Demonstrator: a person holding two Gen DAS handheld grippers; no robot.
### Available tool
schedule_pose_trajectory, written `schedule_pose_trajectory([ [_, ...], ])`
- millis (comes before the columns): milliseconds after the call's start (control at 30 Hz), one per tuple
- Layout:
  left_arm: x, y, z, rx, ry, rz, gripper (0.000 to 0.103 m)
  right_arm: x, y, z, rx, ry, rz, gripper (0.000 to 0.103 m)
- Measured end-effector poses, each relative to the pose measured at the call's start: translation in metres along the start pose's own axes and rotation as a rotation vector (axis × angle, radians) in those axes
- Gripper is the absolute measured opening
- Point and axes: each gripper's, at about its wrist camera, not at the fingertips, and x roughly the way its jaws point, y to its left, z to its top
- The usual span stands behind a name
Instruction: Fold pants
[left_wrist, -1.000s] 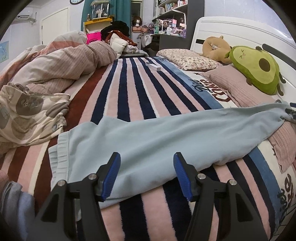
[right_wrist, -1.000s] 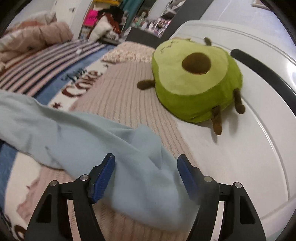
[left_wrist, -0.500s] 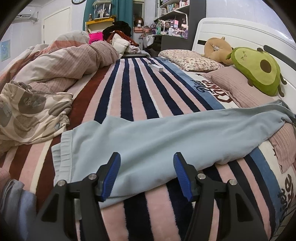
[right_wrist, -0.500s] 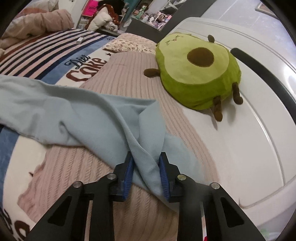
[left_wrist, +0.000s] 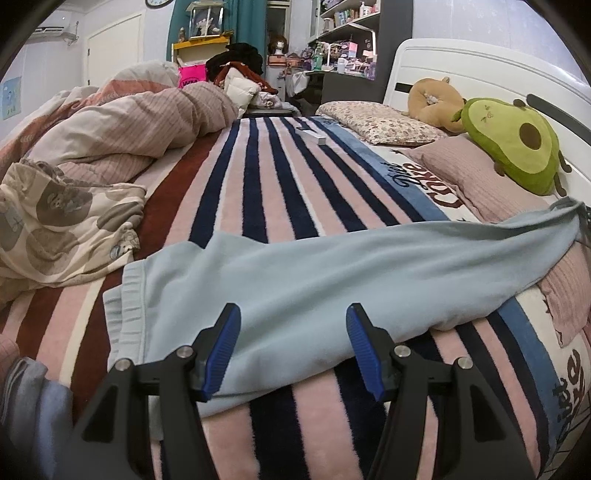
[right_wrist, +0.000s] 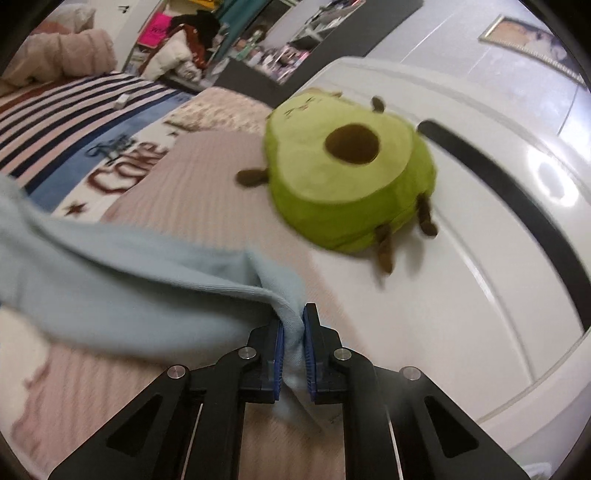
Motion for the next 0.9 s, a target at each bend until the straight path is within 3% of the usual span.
schedule_pose_trajectory([
  [100,0.003,0.006,-0.001,-0.025,0.006,0.018,0.055,0.024,-0.006,0.016,0.020,0.022,0.013,0.009],
  [233,0.008,0.015,-0.003,-0.047,0.015,0.043,0.055,0.054,-0.016,0.027,0.065,0.049,-0.032,0.038],
  [333,0.012,0.020,-0.006,-0.059,0.022,0.059,0.055,0.078,-0.029,0.029,0.115,0.090,-0.081,0.038],
  [467,0.009,0.030,-0.010,-0.085,0.030,0.099,0.055,0.092,-0.037,0.026,0.174,0.116,-0.037,0.038],
  [533,0.002,0.037,-0.012,-0.122,0.025,0.108,0.062,0.080,-0.035,0.027,0.191,0.083,-0.017,0.042],
  [600,-0.008,0.044,-0.017,-0.169,0.020,0.115,0.071,0.063,-0.027,0.028,0.194,0.046,0.019,0.048],
  [700,-0.025,0.055,-0.027,-0.242,0.026,0.120,0.073,0.028,-0.005,0.034,0.193,-0.027,0.122,0.058],
  [767,-0.031,0.063,-0.038,-0.319,0.049,0.084,0.074,0.008,0.014,0.037,0.179,-0.064,0.202,0.067],
  [900,-0.031,0.069,-0.062,-0.448,0.090,0.009,0.074,-0.025,0.059,0.036,0.151,-0.106,0.382,0.069],
])
